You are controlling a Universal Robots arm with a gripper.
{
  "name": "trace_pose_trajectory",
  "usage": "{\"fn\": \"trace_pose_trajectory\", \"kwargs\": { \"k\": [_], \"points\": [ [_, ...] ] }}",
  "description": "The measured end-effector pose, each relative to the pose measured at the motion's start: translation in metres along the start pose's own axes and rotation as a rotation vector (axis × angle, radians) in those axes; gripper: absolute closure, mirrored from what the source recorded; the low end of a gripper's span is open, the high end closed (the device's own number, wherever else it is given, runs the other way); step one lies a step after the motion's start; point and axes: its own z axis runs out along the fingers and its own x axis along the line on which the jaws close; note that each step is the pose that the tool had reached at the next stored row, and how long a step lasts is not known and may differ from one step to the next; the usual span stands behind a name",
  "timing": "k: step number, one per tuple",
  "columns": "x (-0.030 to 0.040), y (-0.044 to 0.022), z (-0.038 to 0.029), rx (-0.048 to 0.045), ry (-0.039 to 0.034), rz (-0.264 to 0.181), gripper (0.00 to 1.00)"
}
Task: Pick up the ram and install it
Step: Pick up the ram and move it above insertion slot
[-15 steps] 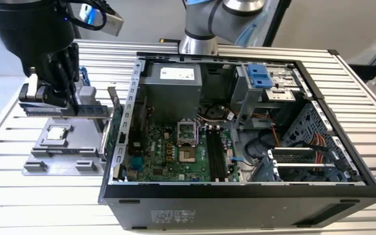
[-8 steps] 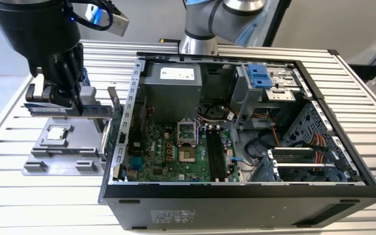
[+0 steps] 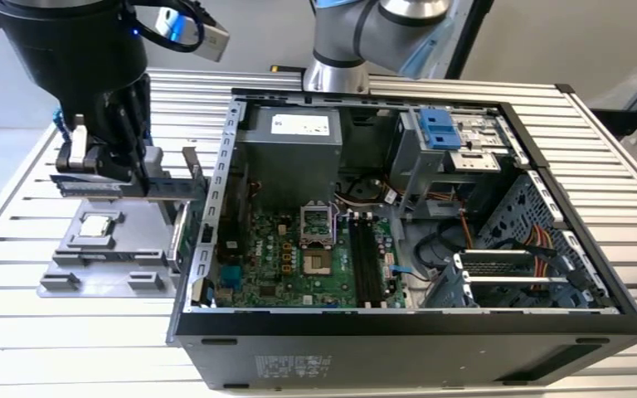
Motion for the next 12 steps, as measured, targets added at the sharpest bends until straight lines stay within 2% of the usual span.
{"fn": "trace_pose_trajectory", "kwargs": {
  "k": [12],
  "points": [
    [-0.0002, -0.0127, -0.0004, 0.0, 0.0, 0.0, 1.0]
  ]
}}
